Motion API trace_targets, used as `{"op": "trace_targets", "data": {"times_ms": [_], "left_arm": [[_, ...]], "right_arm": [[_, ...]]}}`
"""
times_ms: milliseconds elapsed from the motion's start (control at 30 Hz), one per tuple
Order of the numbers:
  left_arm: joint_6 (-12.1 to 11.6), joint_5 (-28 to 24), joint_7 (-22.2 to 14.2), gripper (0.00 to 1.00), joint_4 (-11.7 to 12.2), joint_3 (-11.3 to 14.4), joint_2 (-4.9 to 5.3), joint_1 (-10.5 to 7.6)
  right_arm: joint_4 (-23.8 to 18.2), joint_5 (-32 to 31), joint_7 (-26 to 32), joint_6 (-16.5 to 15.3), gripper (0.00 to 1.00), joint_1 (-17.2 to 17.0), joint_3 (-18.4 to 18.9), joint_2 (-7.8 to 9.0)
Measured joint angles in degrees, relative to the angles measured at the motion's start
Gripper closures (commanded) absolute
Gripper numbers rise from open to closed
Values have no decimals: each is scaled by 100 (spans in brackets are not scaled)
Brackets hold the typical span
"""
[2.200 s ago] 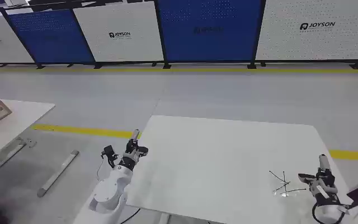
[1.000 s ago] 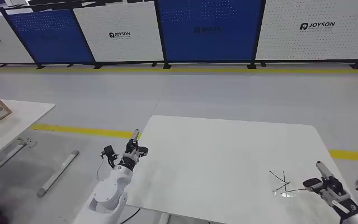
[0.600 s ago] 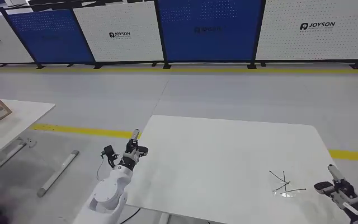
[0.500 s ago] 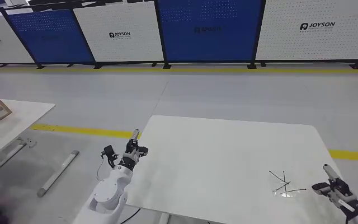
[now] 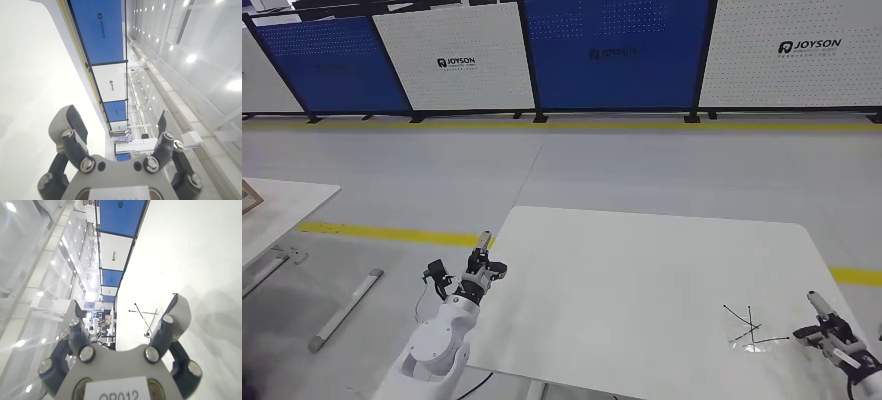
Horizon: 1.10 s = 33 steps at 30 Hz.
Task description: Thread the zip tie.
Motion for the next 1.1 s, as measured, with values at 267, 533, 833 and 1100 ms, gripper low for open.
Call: {"op": "trace_targets", "data": {"times_ms": [267, 533, 833, 1100], "left_arm": [[0, 0, 0, 0, 0, 0, 0, 0], [0, 0, 0, 0, 0, 0, 0, 0], [0, 0, 0, 0, 0, 0, 0, 0], [0, 0, 0, 0, 0, 0, 0, 0]], "right_arm": [[436, -47, 1084, -619, 0, 27, 168, 101], [582, -208, 1101, -836, 0, 120, 136, 129], [516, -274, 1235, -808, 0, 109, 44, 135], [494, -352, 1440, -748, 11, 100, 32, 186]]}}
